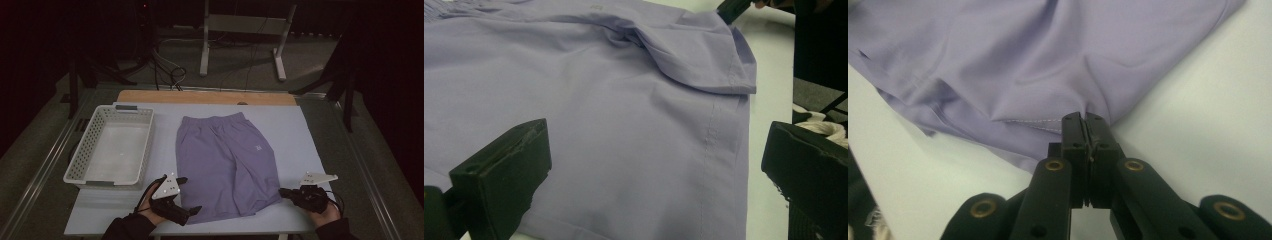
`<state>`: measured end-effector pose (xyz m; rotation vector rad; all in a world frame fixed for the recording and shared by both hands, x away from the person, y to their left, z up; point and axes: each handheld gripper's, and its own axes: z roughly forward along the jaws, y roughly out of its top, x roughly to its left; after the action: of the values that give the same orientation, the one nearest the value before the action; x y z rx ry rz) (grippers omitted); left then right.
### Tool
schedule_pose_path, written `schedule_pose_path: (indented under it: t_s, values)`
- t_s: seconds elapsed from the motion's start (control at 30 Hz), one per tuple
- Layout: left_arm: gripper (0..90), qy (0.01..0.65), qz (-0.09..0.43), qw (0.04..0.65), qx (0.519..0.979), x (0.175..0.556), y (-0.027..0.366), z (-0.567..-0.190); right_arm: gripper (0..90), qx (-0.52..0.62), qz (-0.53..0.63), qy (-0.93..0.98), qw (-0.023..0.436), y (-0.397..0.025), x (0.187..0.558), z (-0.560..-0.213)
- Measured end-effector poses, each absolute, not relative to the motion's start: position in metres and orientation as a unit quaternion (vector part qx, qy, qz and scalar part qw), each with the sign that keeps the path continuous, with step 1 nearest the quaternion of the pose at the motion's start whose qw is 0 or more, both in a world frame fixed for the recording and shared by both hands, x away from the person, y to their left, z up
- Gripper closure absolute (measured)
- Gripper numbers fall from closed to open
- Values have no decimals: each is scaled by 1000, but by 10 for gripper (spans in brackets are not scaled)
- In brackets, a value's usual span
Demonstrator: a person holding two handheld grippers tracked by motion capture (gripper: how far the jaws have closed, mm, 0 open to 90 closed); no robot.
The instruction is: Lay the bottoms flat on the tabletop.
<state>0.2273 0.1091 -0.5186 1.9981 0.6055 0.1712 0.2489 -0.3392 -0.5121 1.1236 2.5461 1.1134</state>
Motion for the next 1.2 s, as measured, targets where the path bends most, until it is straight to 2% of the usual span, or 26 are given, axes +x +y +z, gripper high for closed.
schedule_pose_path:
  t_s: [0.33, 0.43, 0.57, 0.6, 0.63, 0.67, 0.73, 1.13, 1.2]
  values:
    - [3, 250, 71, 499, 827, 227, 109, -519, 890, 354, 407, 830, 145, -344, 234, -464]
    - [4, 251, 71, 502, 825, 227, 108, -519, 893, 341, 409, 833, 149, -336, 232, -458]
    - [4, 250, 70, 500, 826, 227, 108, -519, 892, 316, 408, 847, 132, -316, 232, -461]
    - [4, 249, 71, 501, 826, 227, 108, -518, 844, 297, 430, 846, 102, -307, 232, -462]
    - [3, 249, 71, 501, 826, 227, 108, -518, 844, 297, 430, 846, 102, -307, 232, -462]
    - [3, 250, 71, 501, 826, 227, 108, -519, 767, 283, 436, 848, 103, -301, 232, -462]
    - [3, 251, 70, 500, 826, 227, 109, -519, 742, 289, 430, 847, 118, -302, 232, -463]
    - [4, 252, 71, 499, 826, 228, 109, -519, 724, 363, 361, 848, 140, -332, 241, -493]
    - [4, 251, 72, 500, 826, 227, 109, -519, 713, 393, 346, 845, 108, -333, 247, -507]
